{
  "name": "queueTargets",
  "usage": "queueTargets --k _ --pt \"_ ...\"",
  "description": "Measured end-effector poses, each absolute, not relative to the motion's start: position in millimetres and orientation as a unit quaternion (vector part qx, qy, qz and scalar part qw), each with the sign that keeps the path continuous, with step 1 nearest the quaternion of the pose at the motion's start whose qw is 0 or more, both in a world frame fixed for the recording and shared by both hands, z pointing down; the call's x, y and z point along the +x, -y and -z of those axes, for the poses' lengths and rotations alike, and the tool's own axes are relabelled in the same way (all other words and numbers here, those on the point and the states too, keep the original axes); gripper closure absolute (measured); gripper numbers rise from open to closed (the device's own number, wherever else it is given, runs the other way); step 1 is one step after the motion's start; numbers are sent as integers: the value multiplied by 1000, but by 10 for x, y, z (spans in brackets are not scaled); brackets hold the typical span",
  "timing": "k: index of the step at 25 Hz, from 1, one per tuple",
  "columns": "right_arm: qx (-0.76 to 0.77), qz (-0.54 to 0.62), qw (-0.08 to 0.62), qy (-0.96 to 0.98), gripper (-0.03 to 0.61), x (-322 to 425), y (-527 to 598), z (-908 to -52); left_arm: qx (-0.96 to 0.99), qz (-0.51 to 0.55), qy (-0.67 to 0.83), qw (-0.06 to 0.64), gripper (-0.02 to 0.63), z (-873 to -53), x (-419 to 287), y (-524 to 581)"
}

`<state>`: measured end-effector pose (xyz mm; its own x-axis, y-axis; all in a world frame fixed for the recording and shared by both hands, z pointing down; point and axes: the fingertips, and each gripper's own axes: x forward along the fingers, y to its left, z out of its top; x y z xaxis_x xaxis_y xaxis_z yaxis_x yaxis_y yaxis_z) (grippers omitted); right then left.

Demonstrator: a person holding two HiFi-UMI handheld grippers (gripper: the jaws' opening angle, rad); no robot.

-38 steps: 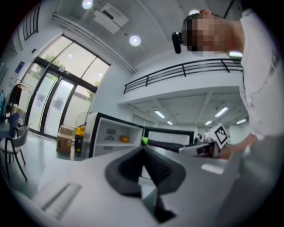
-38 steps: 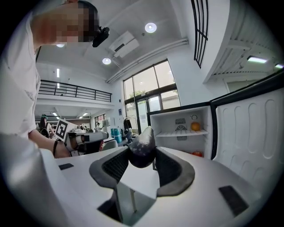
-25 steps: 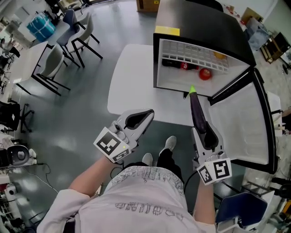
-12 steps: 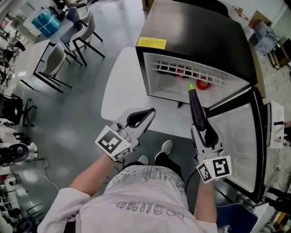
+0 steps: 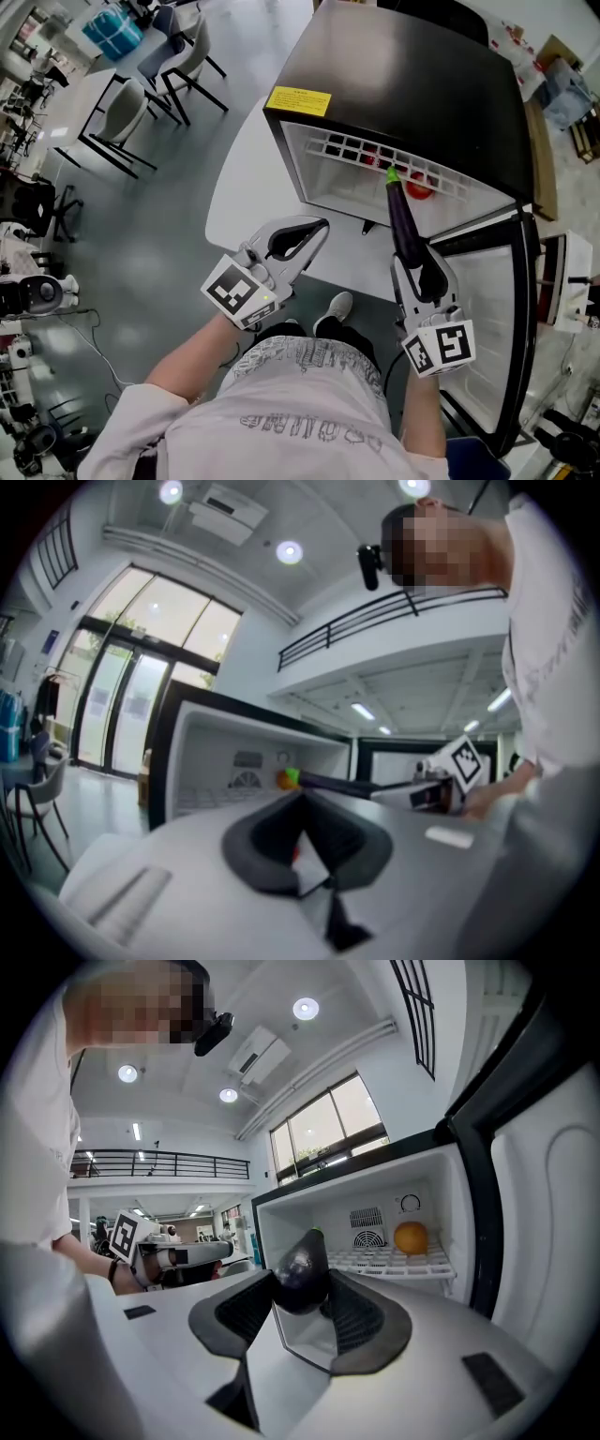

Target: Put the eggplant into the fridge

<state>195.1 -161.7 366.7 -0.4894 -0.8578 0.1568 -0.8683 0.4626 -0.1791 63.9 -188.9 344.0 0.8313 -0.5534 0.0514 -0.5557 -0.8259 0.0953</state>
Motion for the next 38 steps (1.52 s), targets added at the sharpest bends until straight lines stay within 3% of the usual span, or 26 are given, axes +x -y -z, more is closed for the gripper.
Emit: queueTargets --k 38 --pt "609 -61 78 787 391 1609 2487 -3665 978 -10 198 59 607 -3419 356 2302"
